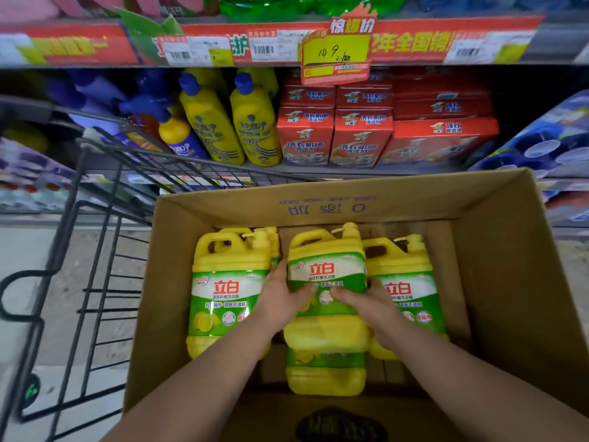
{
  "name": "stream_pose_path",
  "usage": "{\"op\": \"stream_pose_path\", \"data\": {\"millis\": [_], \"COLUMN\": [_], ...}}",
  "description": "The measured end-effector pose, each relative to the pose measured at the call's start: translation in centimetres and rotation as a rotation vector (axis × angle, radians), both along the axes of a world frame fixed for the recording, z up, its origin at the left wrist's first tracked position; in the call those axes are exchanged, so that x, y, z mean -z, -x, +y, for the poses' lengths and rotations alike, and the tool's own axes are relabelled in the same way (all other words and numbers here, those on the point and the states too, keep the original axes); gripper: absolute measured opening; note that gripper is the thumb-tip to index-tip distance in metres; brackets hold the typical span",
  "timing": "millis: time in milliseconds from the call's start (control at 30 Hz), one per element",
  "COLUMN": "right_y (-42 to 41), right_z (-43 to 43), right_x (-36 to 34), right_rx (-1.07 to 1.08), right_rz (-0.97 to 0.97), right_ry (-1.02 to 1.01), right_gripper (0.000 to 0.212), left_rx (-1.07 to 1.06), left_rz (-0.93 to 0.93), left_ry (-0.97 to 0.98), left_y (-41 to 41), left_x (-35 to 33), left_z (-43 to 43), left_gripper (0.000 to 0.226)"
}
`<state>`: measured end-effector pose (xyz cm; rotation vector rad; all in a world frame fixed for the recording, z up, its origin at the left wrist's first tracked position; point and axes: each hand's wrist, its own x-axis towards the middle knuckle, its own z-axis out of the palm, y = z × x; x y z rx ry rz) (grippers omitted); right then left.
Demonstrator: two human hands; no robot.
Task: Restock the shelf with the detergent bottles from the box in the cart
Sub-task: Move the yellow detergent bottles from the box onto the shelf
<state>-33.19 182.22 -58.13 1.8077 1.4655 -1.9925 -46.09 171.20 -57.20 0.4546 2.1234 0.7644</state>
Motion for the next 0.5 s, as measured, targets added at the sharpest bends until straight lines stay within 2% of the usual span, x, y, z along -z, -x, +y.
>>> {"op": "stream_pose_path", "data": {"millis": [167,233,433,500], "right_y": [-2.2,-1.9,1.3,2.8], "right_z": [-0.2,0.0,0.5,0.2], "right_x": [-4.0,-5.9,-11.1,-12.9], "right_rx": [-0.085,-0.135,-0.243,-0.296], "right_rz": [0.095,0.144,0.274,0.308], "right_ry": [-0.088,-0.137,-0.257,-0.286], "right_gripper": [0.066,0.069,0.057,0.06], "left_rx": [-0.24,-0.265,-0.323,-0.363], "left_rz": [-0.49,-0.582,-0.338,-0.294], "left_ry": [0.017,-0.022,-0.214,-0.285], "left_y": [-0.2,-0.2,1.0,1.7], "left_x": [-2.6,-4.1,-9.3,-11.2], "left_z": [-0.8,-1.4,-3.2,-4.1], "left_gripper": [0.071,0.062,0.048,0.045]}}
